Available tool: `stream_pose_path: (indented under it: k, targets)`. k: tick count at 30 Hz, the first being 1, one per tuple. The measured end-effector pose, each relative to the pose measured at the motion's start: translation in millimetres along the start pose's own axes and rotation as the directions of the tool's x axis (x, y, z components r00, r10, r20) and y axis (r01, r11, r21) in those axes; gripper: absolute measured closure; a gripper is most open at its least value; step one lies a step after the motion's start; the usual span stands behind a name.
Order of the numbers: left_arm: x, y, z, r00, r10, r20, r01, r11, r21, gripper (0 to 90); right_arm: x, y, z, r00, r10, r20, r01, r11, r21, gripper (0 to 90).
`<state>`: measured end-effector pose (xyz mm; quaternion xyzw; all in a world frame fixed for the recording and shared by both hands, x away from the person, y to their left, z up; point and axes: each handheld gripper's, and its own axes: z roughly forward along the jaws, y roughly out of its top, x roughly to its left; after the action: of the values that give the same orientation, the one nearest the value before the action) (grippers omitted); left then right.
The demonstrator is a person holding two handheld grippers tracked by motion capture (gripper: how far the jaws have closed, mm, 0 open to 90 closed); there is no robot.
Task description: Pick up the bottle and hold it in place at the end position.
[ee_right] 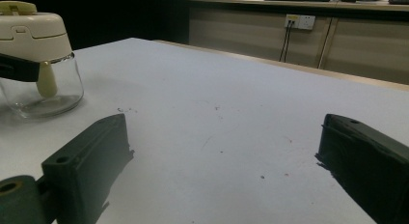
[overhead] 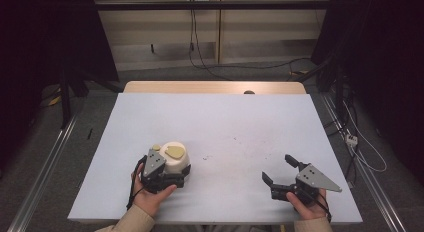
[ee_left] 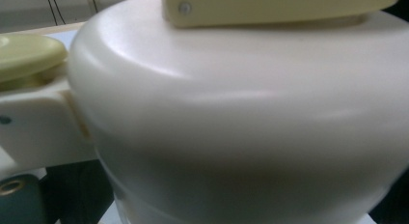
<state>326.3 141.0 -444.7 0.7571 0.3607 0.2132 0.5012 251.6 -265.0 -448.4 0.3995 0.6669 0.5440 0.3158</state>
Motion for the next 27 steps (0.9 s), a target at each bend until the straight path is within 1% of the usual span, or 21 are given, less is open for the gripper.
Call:
stream_pose_path:
  k: [3,6,12,15,16,20,24,27]
  targets:
    - [0.6,1.3,-0.5,1.0000,-0.002,0.006,0.002,1.0000,-0.004,4.9,-0.2,-0.1,0.1,1.0000,0.001,-0.001,-0.001,1.000,0.000,3.4]
    - [1.7,5.4,-1.6,0.9997,0.006,0.022,-0.005,0.9998,-0.017,4.9,-0.1,0.0,0.4,1.0000,0.001,-0.002,-0.001,1.000,0.000,3.4]
    - [3.7,9.4,-0.3,0.9990,0.022,0.038,-0.022,0.9995,-0.021,4.9,0.4,0.6,1.7,1.0000,0.000,-0.001,0.000,1.000,0.001,3.4]
    - [4.0,10.9,0.4,0.9990,0.017,0.042,-0.016,0.9996,-0.024,4.9,0.4,0.8,2.0,1.0000,0.000,-0.002,0.000,1.000,-0.002,3.4]
    - [4.5,11.7,0.8,0.9988,0.023,0.043,-0.022,0.9995,-0.022,4.9,0.4,0.9,1.9,1.0000,0.000,-0.001,0.000,1.000,-0.002,3.4]
    - [4.7,14.4,5.5,0.9984,0.015,0.054,-0.014,0.9997,-0.021,4.9,-0.1,1.1,2.1,1.0000,0.004,0.002,-0.004,1.000,-0.005,3.4]
    - [4.3,15.8,8.6,0.9982,0.019,0.058,-0.018,0.9997,-0.019,4.9,-0.3,1.4,1.7,1.0000,0.002,0.002,-0.002,1.000,-0.008,3.4]
    - [3.5,17.5,11.2,0.9983,0.015,0.057,-0.013,0.9996,-0.025,4.9,-0.4,1.5,1.7,1.0000,0.003,0.002,-0.003,1.000,-0.009,3.4]
